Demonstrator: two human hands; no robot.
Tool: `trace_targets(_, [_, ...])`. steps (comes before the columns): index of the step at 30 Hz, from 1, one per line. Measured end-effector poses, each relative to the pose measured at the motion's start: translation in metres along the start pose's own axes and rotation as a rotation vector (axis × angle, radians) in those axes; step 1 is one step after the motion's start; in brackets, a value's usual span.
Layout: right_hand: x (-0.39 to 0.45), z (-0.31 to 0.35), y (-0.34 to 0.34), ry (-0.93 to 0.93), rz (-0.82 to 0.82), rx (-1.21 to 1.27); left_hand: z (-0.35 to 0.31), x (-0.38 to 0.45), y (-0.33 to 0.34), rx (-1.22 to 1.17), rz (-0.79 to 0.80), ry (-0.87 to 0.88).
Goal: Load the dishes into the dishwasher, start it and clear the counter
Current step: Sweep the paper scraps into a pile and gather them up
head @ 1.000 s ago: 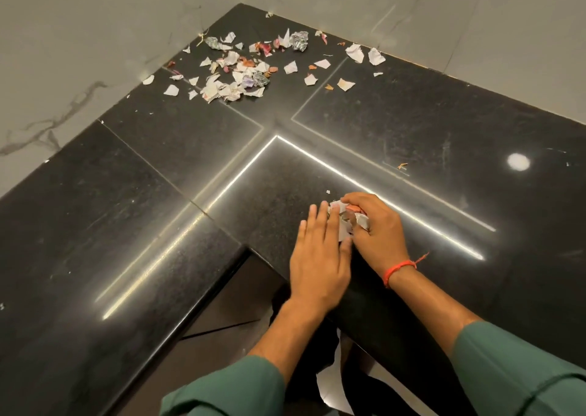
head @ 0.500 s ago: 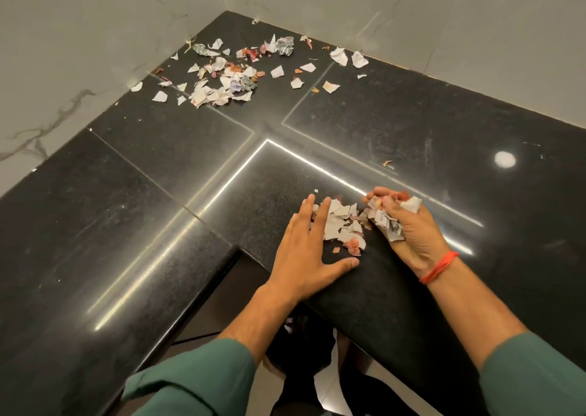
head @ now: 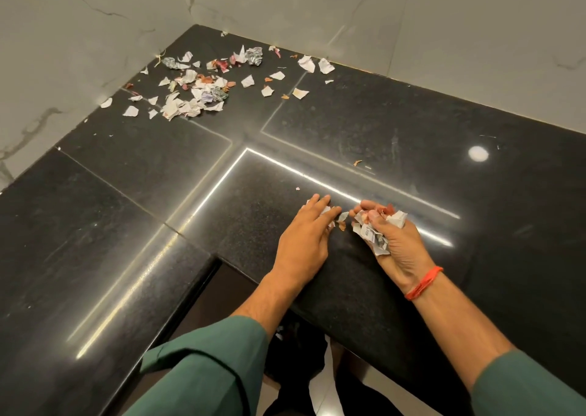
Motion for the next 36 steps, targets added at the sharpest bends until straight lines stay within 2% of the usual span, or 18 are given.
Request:
trace_targets(7, [-0.002, -0.001, 0.006, -0.023, -0.027, 0.021, 0.01, 0.008, -0.023, -0.253, -0.27, -0.264])
trace_targets(12, [-0.005, -0.001, 0.01, -0.026, -0.026, 0.03, 0.033, 0.009, -0.03, -0.63, -0.426, -0.633])
trace_targets(17, [-0.007, 0.0, 0.011, -0.01, -0.01, 0.053, 0.042, 0.003, -0.031, -1.066, -0.502, -0.863])
trace_targets(23, [0.0, -0.001, 0.011, 0.002, -0.006, 0.105, 0.039, -0.009, -0.04, -1.55, -0.619, -0.959])
trace_targets(30, [-0.039, -0.027, 0.038, 0.116, 0.058, 0.099, 0.022, -0.061, -0.071, -1.77, -0.72, -0.932])
trace_targets(33, [-0.073, -0.055, 0.063, 0.202, 0.102, 0.029, 0.018, -0.097, -0.072, -1.865, -0.79, -0.969])
trace_targets(36, [-0.107, -0.096, 0.077, 0.328, 0.126, -0.045, 0.008, -0.141, -0.064, -1.893, -0.777, -1.034])
Point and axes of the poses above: each hand's wrist, its own x-axis towards the middle knuckle, its own y-axis out of the palm, z = x × y, the point moved 7 cm from there along x, towards the middle knuckle, and after that the axes turned 6 degrees about y, right-handed, at the moved point
